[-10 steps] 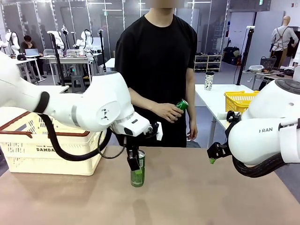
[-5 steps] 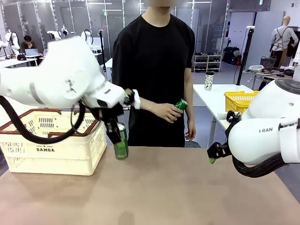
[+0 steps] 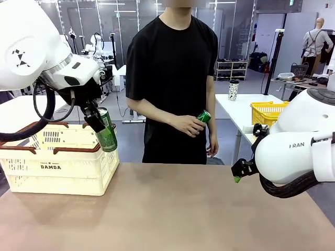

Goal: Place the drinks into the Shopping basket.
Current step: Pick up one drink and place it into the Shopping basket.

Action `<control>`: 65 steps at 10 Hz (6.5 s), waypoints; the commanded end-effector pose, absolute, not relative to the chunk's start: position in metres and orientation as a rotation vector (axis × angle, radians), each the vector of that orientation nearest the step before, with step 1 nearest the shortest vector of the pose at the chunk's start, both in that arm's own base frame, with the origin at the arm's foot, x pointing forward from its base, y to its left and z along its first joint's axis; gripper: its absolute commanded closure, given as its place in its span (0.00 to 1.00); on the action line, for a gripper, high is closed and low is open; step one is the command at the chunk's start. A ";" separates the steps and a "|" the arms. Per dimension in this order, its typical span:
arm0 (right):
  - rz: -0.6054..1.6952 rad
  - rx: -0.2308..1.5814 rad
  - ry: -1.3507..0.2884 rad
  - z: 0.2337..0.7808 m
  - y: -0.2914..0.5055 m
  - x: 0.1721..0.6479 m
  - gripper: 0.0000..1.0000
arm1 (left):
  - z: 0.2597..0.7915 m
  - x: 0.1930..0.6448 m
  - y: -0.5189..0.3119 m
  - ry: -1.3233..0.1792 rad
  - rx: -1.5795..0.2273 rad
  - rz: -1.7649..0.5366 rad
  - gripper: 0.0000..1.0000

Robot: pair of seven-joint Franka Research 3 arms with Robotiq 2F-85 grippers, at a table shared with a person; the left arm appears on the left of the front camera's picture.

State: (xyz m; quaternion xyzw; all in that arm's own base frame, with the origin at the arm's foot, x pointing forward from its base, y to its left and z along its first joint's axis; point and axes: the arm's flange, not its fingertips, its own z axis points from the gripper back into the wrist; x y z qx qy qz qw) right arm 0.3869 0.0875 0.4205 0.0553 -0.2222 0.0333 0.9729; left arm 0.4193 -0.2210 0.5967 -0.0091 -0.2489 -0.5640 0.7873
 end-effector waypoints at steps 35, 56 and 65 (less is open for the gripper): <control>0.064 0.114 -0.449 0.421 0.086 0.387 0.00 | 0.503 0.674 0.042 -0.400 -0.001 -0.177 0.39; 0.064 0.114 -0.449 0.421 0.086 0.387 0.00 | 0.367 0.658 0.031 -0.263 -0.024 -0.149 0.39; 0.064 0.114 -0.449 0.421 0.086 0.387 0.00 | 0.377 0.662 0.031 -0.234 0.005 -0.220 0.00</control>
